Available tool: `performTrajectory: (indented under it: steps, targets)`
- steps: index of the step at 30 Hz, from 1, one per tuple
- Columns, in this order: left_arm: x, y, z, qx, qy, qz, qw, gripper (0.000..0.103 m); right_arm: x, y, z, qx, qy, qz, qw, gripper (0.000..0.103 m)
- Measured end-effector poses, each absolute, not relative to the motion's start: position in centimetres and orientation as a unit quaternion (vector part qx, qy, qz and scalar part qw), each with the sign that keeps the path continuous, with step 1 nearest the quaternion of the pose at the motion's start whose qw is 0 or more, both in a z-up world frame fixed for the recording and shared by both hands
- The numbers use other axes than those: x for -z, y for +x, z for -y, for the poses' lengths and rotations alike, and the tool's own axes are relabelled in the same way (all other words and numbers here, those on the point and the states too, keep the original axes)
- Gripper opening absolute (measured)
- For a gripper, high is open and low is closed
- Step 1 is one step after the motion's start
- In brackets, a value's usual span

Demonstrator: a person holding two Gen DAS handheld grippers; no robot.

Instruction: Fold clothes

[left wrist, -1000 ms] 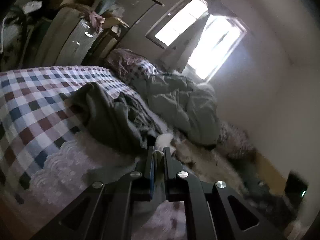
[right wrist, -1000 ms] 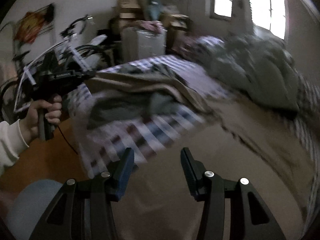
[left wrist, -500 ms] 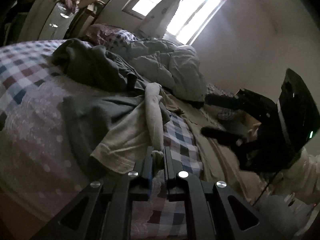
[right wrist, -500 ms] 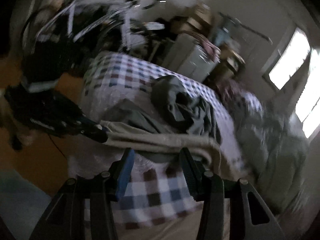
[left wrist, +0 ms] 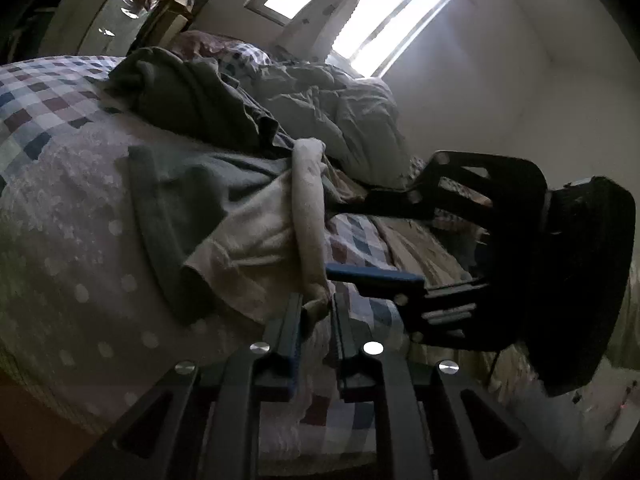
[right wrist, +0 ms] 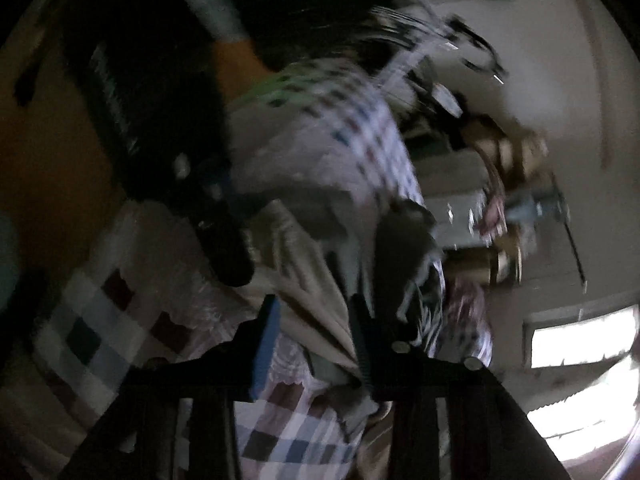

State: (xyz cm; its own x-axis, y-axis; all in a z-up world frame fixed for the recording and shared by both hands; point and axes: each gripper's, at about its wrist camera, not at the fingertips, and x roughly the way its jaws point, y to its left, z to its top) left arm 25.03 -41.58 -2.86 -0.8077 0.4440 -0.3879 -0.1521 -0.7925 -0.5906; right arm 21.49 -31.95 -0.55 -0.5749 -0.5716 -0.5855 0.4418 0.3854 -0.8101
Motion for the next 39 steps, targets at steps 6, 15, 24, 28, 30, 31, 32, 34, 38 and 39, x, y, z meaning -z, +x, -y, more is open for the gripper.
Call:
performTrajectory:
  steps: [6,15,24,28,30,31,32,34,38,39]
  targets:
    - [3.9,25.5,42.2,-0.899,-0.260,0.314,0.161,0.017,2.7,21.6,32.4,0.492,-0.067,-0.738,0.457,0.029]
    - [5.4,26.3,43.7,-0.873,-0.247,0.393,0.151,0.065,2.0,20.7,32.0,0.530,-0.039,-0.720,0.447,0.000]
    - [8.1,25.2,44.5,-0.789,-0.213,0.551,0.170,0.072,-0.2,20.7,29.6,0.614,0.021,-0.656,0.438,0.000]
    - [9.2,24.1,44.6,-0.748,-0.194,0.611,0.170,0.072,0.3,20.5,28.3,0.636,0.046,-0.639,0.430,0.000]
    - [9.3,23.4,44.6,-0.742,-0.192,0.621,0.164,0.072,0.5,20.3,27.9,0.645,0.058,-0.631,0.428,0.000]
    - [9.4,23.0,44.6,-0.739,-0.192,0.626,0.162,0.072,0.7,20.2,27.7,0.649,0.065,-0.626,0.427,0.000]
    - [9.4,22.7,44.6,-0.735,-0.191,0.631,0.159,0.071,0.7,20.1,27.6,0.655,0.071,-0.620,0.426,0.000]
    - [9.4,22.6,44.8,-0.730,-0.192,0.637,0.155,0.071,0.8,19.8,27.2,0.667,0.082,-0.606,0.425,0.000]
    - [9.5,22.3,44.8,-0.720,-0.200,0.650,0.140,0.060,0.5,19.8,26.8,0.686,0.100,-0.578,0.432,0.000]
    - [9.5,22.3,44.8,-0.717,-0.206,0.652,0.132,0.049,0.4,19.8,26.7,0.689,0.102,-0.572,0.434,0.000]
